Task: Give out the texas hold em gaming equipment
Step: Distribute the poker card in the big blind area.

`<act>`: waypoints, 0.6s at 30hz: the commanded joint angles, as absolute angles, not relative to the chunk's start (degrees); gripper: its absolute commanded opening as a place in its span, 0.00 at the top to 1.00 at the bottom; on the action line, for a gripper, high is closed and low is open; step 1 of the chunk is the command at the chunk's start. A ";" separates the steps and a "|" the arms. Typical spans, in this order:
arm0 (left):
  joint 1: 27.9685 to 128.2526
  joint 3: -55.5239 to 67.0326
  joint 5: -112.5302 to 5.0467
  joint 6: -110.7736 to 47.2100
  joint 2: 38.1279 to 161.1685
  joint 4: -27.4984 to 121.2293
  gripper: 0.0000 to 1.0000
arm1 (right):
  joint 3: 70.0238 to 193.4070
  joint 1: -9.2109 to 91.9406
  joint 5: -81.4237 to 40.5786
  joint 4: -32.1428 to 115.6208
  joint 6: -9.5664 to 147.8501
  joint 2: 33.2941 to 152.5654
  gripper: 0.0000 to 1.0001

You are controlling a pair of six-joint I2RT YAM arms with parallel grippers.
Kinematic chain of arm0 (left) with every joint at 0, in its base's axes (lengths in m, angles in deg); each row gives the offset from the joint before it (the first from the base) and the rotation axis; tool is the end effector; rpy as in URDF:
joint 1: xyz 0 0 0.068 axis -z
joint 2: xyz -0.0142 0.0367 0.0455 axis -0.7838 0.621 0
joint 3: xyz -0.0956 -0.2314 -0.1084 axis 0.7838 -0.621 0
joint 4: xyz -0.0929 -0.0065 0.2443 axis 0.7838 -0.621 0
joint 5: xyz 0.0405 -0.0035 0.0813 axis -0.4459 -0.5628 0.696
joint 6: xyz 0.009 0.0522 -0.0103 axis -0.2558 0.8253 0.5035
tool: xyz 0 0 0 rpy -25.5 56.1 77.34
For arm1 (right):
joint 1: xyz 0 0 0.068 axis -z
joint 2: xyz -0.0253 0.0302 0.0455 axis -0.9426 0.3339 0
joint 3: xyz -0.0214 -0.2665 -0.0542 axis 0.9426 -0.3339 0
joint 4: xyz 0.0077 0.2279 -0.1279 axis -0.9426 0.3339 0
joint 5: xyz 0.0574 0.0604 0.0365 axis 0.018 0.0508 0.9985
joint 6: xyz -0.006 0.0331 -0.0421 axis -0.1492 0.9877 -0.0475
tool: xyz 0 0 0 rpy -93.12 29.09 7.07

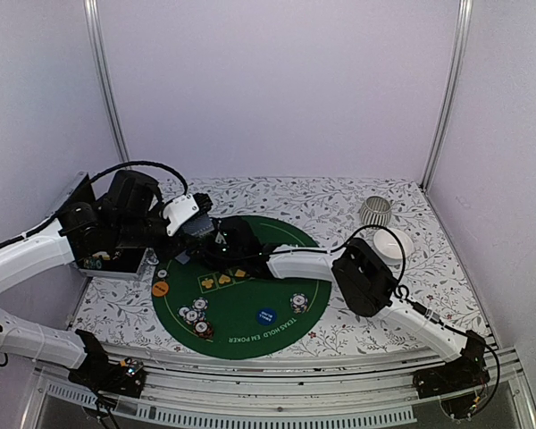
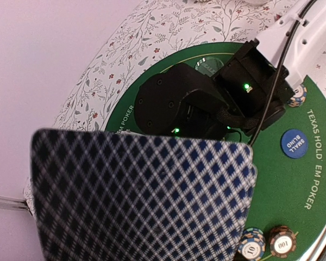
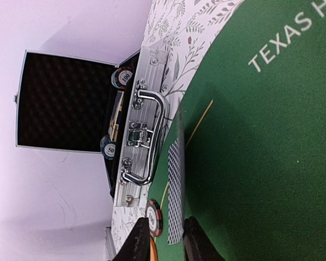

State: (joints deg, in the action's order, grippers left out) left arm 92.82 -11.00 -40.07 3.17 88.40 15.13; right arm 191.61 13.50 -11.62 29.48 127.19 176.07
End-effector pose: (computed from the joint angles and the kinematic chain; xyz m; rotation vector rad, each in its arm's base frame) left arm 0.1842 -0.1568 0.3052 1.1520 1.9186 -0.0632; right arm 0.3300 0.5264 0.0887 -0.0852 2.2530 1.6066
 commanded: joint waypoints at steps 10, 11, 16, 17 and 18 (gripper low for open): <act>92.13 -10.38 -40.16 3.70 87.27 15.17 0.59 | 186.67 13.77 -15.17 31.11 114.06 166.09 0.36; 92.15 -10.35 -40.16 3.77 87.30 15.15 0.59 | 185.62 13.96 -15.34 31.53 112.06 164.25 0.25; 92.12 -9.70 -40.63 3.83 87.17 15.08 0.59 | 179.37 15.06 -15.73 34.25 104.58 156.59 0.01; 92.11 -9.52 -40.74 3.84 87.03 14.97 0.59 | 177.99 15.30 -16.26 35.47 103.08 154.81 0.01; 92.10 -9.45 -40.93 3.92 86.95 14.91 0.59 | 176.58 15.68 -16.65 36.48 100.59 153.10 0.01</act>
